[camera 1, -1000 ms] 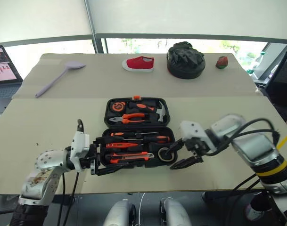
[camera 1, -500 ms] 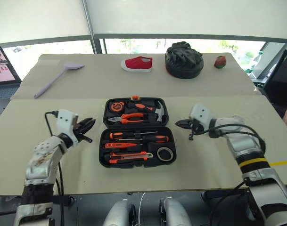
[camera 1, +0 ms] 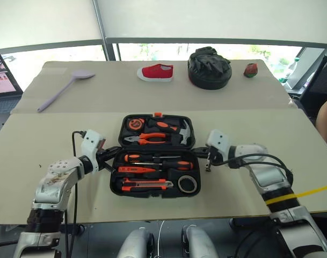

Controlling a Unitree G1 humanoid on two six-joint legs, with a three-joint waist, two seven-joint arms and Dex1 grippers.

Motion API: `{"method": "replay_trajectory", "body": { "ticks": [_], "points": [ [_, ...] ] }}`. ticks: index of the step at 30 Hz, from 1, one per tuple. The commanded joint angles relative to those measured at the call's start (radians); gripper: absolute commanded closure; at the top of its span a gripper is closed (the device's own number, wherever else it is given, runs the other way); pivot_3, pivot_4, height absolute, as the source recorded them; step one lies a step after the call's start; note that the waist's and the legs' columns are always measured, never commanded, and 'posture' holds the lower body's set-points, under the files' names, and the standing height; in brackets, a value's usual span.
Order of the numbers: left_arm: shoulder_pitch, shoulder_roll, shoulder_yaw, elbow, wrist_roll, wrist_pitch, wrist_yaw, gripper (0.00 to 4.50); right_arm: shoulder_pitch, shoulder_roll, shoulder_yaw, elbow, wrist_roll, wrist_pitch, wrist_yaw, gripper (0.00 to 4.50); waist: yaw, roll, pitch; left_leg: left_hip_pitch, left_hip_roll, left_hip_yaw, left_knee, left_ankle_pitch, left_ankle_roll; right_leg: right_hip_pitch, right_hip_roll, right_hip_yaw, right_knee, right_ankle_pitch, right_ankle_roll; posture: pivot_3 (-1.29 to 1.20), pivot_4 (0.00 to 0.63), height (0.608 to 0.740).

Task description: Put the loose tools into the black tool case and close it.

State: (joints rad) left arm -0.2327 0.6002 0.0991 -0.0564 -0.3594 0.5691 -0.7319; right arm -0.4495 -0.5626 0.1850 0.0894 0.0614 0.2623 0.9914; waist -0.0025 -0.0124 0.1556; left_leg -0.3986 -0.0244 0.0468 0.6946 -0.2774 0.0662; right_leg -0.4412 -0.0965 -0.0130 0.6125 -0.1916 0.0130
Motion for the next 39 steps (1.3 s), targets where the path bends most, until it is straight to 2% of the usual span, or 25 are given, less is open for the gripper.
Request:
{"method": "replay_trajectory", "body": {
  "ticks": [1,4,6,8,9,10,11,12,13,15,20,21,30,31,33,34,37,38,39],
  "points": [
    [0.032,0.025,0.012,-0.101,-0.035,0.044,-0.016,4.41,0.04,-0.016,-0.015,-0.084,0.021,0.023,-0.008,4.5,0.001,0.0,0.0,0.0,0.0,0.0,0.0,0.0,0.0,0.0,0.0,0.0,0.0,0.0,0.0,0.0,0.15,0.74],
    [0.052,0.046,0.058,-0.124,-0.064,0.083,-0.019,4.41,0.038,-0.04,-0.049,-0.053,-0.015,-0.042,-0.054,4.5,0.0,0.0,0.0,0.0,0.0,0.0,0.0,0.0,0.0,0.0,0.0,0.0,0.0,0.0,0.0,0.0,0.15,0.74],
    [0.046,0.058,0.113,-0.13,-0.11,0.13,-0.015,4.41,0.035,-0.043,-0.101,-0.066,0.04,-0.018,-0.055,4.5,0.001,0.0,0.0,0.0,0.0,0.0,0.0,0.0,0.0,0.0,0.0,0.0,0.0,0.0,0.0,0.0,0.15,0.74],
    [0.034,0.103,0.132,-0.113,-0.09,0.133,-0.012,4.02,0.025,-0.037,-0.169,-0.126,0.139,0.2,-0.074,4.5,0.001,0.0,0.0,0.0,0.0,0.0,0.001,-0.001,0.002,0.0,0.0,0.0,0.0,0.0,-0.001,0.0,0.15,0.74],
    [0.01,0.129,0.139,-0.086,-0.067,0.152,0.014,3.8,-0.011,-0.012,-0.219,-0.129,0.145,0.338,-0.165,3.93,0.001,0.0,0.0,0.001,0.0,-0.001,0.001,-0.001,0.002,0.0,0.0,0.0,0.0,0.001,-0.001,0.0,0.15,0.74],
    [-0.021,0.146,0.15,-0.059,-0.066,0.186,0.036,3.41,-0.044,0.002,-0.258,-0.141,0.18,0.47,-0.211,3.75,0.001,0.0,0.0,0.001,0.001,-0.001,0.001,0.0,0.001,0.0,0.001,0.0,0.001,0.001,-0.002,0.0,0.15,0.74],
    [-0.053,0.162,0.16,-0.044,-0.084,0.246,0.05,3.02,-0.071,0.01,-0.29,-0.161,0.227,0.562,-0.226,3.36,0.002,0.0,0.0,0.001,0.001,-0.001,0.001,0.0,0.0,0.001,0.001,0.0,0.002,0.002,-0.003,0.0,0.15,0.74],
    [-0.11,0.174,0.167,-0.03,-0.124,0.368,0.064,2.63,-0.117,0.018,-0.319,-0.176,0.267,0.703,-0.249,3.02,0.002,0.0,0.0,0.001,0.001,-0.001,0.001,0.001,-0.001,0.0,0.001,0.0,0.002,0.003,-0.005,0.0,0.15,0.74],
    [-0.167,0.175,0.173,-0.018,-0.174,0.483,0.065,2.27,-0.158,-0.002,-0.296,-0.18,0.258,0.808,-0.262,2.66,0.003,0.0,0.0,0.0,0.002,-0.002,0.001,0.002,-0.001,-0.002,0.002,-0.001,0.002,0.003,-0.005,0.0,0.15,0.74],
    [-0.277,0.16,0.161,0.02,-0.207,0.634,0.093,1.63,-0.222,-0.024,-0.252,-0.166,0.26,0.894,-0.265,2.04,0.008,-0.001,0.0,0.0,0.001,-0.003,0.001,0.002,-0.001,-0.001,0.003,-0.002,0.004,0.003,-0.005,0.0,0.15,0.74],
    [-0.374,0.111,0.113,0.118,-0.152,0.668,0.172,0.0,-0.326,0.028,-0.236,-0.074,0.304,1.048,-0.302,0.31,0.004,-0.001,0.0,0.0,-0.001,-0.003,0.0,0.003,-0.002,0.0,0.009,-0.004,0.007,0.003,-0.005,0.0,0.15,0.74],
    [-0.396,0.091,0.107,0.144,-0.144,0.667,0.188,0.0,-0.352,0.045,-0.222,-0.044,0.301,1.052,-0.313,0.09,0.003,-0.001,0.0,0.0,-0.002,-0.002,0.0,0.004,-0.003,0.0,0.009,-0.004,0.007,0.003,-0.004,0.0,0.15,0.74],
    [-0.446,0.012,0.063,0.228,-0.11,0.635,0.228,0.0,-0.421,0.068,-0.119,0.094,0.273,1.017,-0.345,0.09,-0.009,-0.002,0.001,-0.005,-0.006,0.0,0.001,0.004,-0.003,-0.005,0.006,-0.004,0.009,0.005,0.0,0.0,0.15,0.74],
    [-0.444,0.009,0.061,0.232,-0.107,0.63,0.228,0.0,-0.422,0.066,-0.11,0.102,0.268,1.016,-0.347,0.48,-0.009,-0.002,0.001,-0.005,-0.006,0.0,0.002,0.005,-0.003,-0.007,0.006,-0.003,0.01,0.005,0.0,0.0,0.15,0.74],
    [-0.443,0.003,0.06,0.24,-0.102,0.623,0.226,0.53,-0.425,0.067,-0.103,0.124,0.263,1.018,-0.355,0.98,-0.009,-0.002,0.001,-0.005,-0.007,0.0,0.002,0.005,-0.003,-0.007,0.005,-0.003,0.011,0.005,0.0,0.0,0.15,0.74],
    [-0.442,-0.002,0.062,0.243,-0.103,0.622,0.225,0.8,-0.428,0.073,-0.109,0.139,0.261,1.022,-0.365,1.39,-0.009,-0.002,0.001,-0.006,-0.007,0.0,0.001,0.006,-0.003,-0.008,0.005,-0.003,0.012,0.005,0.0,0.0,0.15,0.74],
    [-0.45,-0.023,0.07,0.261,-0.106,0.618,0.229,1.9,-0.434,0.076,-0.1,0.187,0.248,1.004,-0.377,2.35,-0.006,-0.002,0.001,-0.005,-0.008,0.0,0.002,0.007,-0.004,-0.009,0.003,-0.002,0.013,0.005,0.0,0.0,0.15,0.74],
    [-0.454,-0.032,0.076,0.267,-0.108,0.619,0.234,2.38,-0.436,0.08,-0.103,0.205,0.246,1.0,-0.383,2.79,-0.005,-0.002,0.001,-0.005,-0.008,0.0,0.001,0.008,-0.004,-0.009,0.003,-0.002,0.013,0.005,0.0,0.0,0.15,0.74],
    [-0.458,-0.044,0.085,0.275,-0.113,0.622,0.238,2.6,-0.437,0.081,-0.104,0.225,0.246,0.996,-0.384,3.07,-0.003,-0.002,0.001,-0.005,-0.008,0.0,0.001,0.008,-0.004,-0.009,0.002,-0.002,0.013,0.005,0.0,0.0,0.15,0.74]
  ]
}}
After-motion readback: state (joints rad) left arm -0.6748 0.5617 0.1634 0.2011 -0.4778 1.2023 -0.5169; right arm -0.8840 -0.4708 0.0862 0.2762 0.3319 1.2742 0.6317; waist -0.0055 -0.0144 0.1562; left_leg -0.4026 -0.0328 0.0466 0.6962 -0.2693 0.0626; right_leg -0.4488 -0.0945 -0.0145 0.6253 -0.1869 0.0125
